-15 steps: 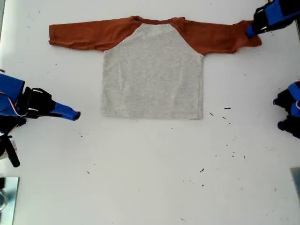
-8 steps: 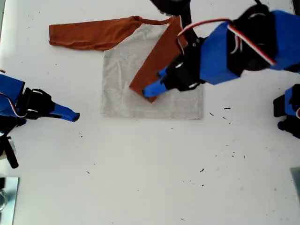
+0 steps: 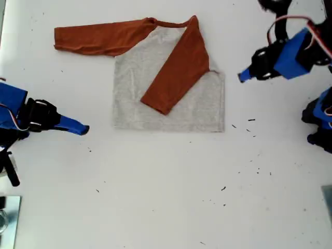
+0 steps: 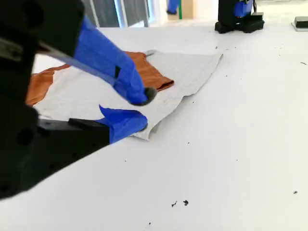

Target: Fold t shirt

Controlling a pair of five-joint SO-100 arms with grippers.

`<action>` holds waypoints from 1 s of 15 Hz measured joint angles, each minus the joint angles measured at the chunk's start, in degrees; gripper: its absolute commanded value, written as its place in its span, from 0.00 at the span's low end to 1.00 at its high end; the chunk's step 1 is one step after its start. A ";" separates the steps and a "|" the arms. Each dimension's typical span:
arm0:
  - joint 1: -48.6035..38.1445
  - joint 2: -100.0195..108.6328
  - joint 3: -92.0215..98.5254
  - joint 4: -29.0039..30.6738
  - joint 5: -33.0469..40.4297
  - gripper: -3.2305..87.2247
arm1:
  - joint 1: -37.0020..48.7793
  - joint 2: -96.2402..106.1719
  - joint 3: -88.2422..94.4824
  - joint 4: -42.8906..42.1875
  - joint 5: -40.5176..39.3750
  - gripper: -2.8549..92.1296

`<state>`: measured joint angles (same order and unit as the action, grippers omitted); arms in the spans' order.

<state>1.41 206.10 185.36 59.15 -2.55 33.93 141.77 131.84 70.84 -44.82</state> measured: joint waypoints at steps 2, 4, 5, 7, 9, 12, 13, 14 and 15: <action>-3.08 -0.18 0.00 -0.97 -0.79 0.03 | 1.58 4.31 17.75 -6.94 1.32 0.07; -6.94 -4.39 -2.55 -1.23 -5.71 0.03 | 1.67 6.15 23.91 -10.28 1.58 0.07; -9.76 -11.34 -7.12 0.00 -7.47 0.03 | 1.85 6.86 25.14 -11.34 1.58 0.07; -17.84 -34.10 -24.87 5.36 -5.89 0.03 | 1.85 6.94 27.07 -12.39 1.41 0.07; -33.40 -57.22 -50.01 17.31 8.44 0.03 | 1.85 8.35 28.65 -12.57 1.14 0.07; -63.37 -76.46 -69.26 22.15 34.01 0.40 | 1.58 17.23 33.31 -12.39 0.70 0.07; -70.49 -80.33 -70.75 22.15 36.56 0.41 | 1.67 22.41 35.24 -11.69 0.70 0.07; -74.18 -82.71 -71.37 22.32 38.06 0.42 | 1.49 28.83 37.62 -9.93 0.70 0.07; -75.67 -84.37 -71.54 22.50 38.76 0.42 | 1.49 34.80 39.46 -7.82 0.70 0.07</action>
<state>-74.27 121.73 113.82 81.65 36.21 35.42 176.57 171.30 63.02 -44.12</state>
